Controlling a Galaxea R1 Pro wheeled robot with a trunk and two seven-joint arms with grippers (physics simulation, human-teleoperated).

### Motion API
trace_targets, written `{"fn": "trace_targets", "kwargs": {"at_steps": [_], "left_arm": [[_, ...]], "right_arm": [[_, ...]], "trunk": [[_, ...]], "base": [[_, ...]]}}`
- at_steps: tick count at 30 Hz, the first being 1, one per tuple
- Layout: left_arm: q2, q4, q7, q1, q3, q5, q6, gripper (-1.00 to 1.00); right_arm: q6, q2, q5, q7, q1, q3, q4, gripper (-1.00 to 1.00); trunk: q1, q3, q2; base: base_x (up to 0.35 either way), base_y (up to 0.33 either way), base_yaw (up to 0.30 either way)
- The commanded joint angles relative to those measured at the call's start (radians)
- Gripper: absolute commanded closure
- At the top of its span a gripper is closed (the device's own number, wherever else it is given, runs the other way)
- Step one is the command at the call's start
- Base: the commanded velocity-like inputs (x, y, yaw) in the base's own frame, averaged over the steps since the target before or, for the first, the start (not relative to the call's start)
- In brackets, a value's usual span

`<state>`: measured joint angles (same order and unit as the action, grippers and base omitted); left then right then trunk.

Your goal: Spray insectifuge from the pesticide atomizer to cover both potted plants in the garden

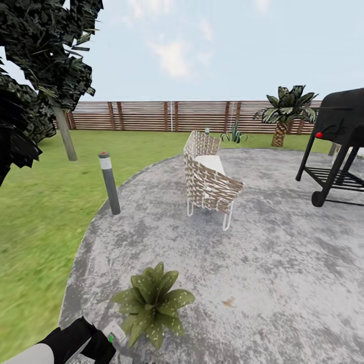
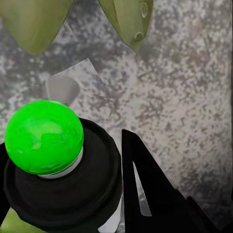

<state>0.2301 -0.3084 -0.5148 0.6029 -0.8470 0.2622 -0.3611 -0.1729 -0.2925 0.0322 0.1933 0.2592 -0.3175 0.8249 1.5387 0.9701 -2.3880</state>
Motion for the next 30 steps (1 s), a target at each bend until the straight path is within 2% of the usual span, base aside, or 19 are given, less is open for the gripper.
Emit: {"fn": "trace_targets", "kwargs": {"at_steps": [1,6,17,22,30], "left_arm": [[0.000,0.000,0.000,0.000,0.000,0.000,0.001,1.00],[-0.002,-0.001,-0.001,0.000,0.002,0.000,0.003,1.00],[-0.006,-0.001,0.004,0.000,0.001,-0.002,0.006,1.00],[-0.008,-0.001,0.011,0.000,-0.001,0.000,0.021,1.00],[-0.010,-0.019,0.012,0.000,0.004,0.002,0.016,1.00]], "right_arm": [[0.001,0.000,0.000,0.000,0.000,0.000,0.000,-1.00],[0.000,0.000,0.000,0.000,0.000,0.000,0.000,-1.00],[-0.003,0.000,0.000,0.000,0.000,0.000,0.000,-1.00],[-0.004,0.001,0.001,0.002,0.000,0.000,0.000,-1.00],[-0.005,0.001,0.004,0.002,0.000,0.000,-0.003,-1.00]], "trunk": [[0.000,0.000,0.000],[0.000,0.000,0.000],[0.000,0.000,0.000],[0.000,0.000,0.000],[0.000,0.000,0.000]], "base": [[-0.245,0.218,-0.293],[-0.166,0.269,-0.294],[-0.006,0.326,-0.295],[0.000,0.037,-0.244],[0.000,0.001,-0.014]]}}
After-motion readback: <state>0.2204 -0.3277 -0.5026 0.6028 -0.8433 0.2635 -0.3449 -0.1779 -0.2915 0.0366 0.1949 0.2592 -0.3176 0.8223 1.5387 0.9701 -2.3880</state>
